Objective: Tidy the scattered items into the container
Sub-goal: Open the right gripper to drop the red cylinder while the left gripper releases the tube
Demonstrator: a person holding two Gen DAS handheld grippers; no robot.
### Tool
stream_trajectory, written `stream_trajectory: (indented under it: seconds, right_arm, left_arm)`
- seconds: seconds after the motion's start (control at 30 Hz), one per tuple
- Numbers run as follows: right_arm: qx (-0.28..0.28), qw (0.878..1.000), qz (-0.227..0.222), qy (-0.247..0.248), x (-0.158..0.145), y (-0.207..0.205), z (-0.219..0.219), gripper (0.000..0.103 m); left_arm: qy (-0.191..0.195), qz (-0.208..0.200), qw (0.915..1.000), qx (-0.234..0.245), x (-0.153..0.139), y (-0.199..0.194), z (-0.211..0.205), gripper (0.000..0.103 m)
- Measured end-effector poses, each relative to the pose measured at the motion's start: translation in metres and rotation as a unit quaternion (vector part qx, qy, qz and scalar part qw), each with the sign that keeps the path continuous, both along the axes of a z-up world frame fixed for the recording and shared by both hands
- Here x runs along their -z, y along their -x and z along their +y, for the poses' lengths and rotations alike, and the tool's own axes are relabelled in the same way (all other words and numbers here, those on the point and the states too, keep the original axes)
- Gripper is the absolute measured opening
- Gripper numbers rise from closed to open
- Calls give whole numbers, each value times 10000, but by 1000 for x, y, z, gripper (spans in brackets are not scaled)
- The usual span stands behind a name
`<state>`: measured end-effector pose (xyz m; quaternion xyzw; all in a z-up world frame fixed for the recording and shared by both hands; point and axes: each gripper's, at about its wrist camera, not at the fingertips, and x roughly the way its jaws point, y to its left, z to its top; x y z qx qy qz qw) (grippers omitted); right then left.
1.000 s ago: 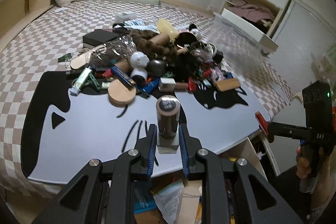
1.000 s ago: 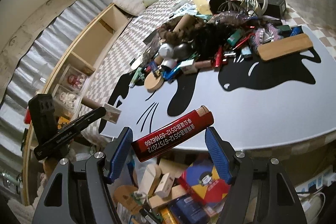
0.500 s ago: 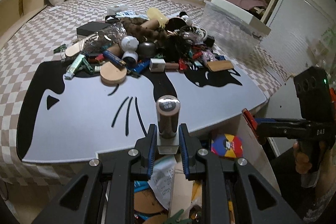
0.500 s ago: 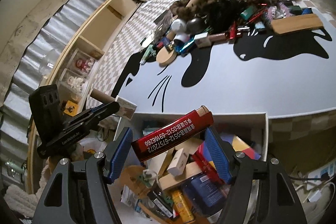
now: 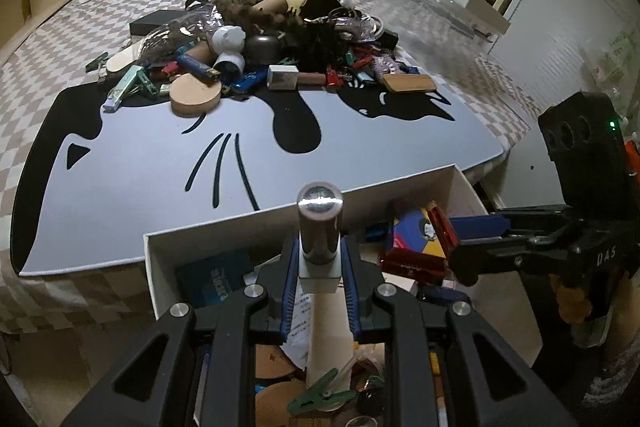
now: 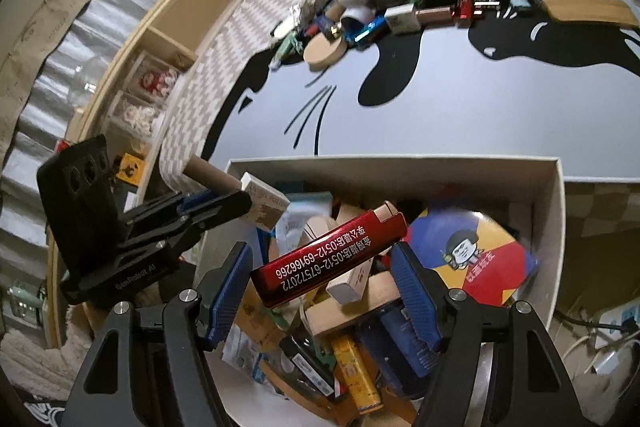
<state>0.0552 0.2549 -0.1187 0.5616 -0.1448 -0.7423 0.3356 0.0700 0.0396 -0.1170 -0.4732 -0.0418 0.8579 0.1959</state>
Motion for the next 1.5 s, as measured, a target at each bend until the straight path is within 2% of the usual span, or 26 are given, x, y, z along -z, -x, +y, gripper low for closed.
stream_trajectory:
  seconds: [0.23,0.73,1.03,1.13,1.17,1.2,1.27,1.5]
  right_arm:
    - [-137,9999,72,58,-1,-4,-7,72]
    - [-466,9983,255,250,-6,-9,-23,72]
    - [-298,9993,46,227,2,-4,-19,72]
    - [-274,9994,31,223,2,-3,-18,72]
    - [-271,9994,32,224,2,-3,-18,72]
    - [-269,9994,32,225,2,-3,-18,72]
    - [-263,9994,27,227,2,-3,-18,72]
    - [-213,9995,-7,244,3,-2,-14,72]
  left_arm:
    - [467,101,9988,-146,4,-4,0,21]
    - [432,-37,9982,-406,16,-13,-14,21]
    - [809,-71,9950,-585,23,-17,-16,21]
    - [820,-85,9943,-676,23,-15,-19,21]
    - [792,-70,9944,-702,22,-15,-21,25]
    - [784,-46,9943,-728,21,-15,-21,36]
    - [805,18,9938,-765,19,-15,-22,44]
    - [723,-25,9954,-633,21,-16,-18,44]
